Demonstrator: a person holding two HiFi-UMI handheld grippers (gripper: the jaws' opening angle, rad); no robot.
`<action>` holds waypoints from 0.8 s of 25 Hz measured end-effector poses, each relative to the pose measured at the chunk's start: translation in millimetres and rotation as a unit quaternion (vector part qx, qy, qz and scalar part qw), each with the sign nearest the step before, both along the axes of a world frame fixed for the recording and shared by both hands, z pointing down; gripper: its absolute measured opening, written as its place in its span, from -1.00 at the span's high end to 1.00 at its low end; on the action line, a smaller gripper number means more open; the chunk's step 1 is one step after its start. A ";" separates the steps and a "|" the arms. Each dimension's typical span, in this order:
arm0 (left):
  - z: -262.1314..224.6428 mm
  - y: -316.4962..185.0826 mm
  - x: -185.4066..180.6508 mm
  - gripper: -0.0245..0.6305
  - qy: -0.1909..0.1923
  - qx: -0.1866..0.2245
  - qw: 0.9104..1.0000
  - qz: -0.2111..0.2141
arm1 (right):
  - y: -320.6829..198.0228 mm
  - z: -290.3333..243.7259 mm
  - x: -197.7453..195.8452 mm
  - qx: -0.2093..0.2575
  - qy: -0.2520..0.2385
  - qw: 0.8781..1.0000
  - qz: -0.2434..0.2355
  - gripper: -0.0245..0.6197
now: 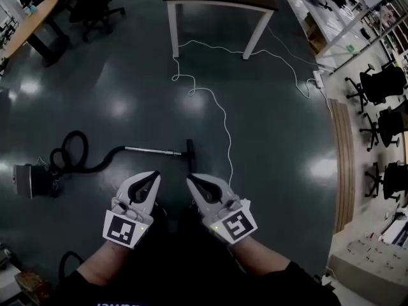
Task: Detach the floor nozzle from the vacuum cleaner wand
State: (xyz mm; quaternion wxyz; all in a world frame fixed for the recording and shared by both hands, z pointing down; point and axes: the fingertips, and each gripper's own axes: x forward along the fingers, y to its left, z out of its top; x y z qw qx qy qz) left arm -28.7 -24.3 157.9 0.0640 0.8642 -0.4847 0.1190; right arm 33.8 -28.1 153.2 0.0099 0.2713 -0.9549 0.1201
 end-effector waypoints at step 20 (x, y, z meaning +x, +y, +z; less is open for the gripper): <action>230.3 -75.0 -88.9 0.92 -0.006 -0.068 0.997 0.027 | -61.0 176.5 -57.1 -0.061 0.099 0.990 0.083 0.92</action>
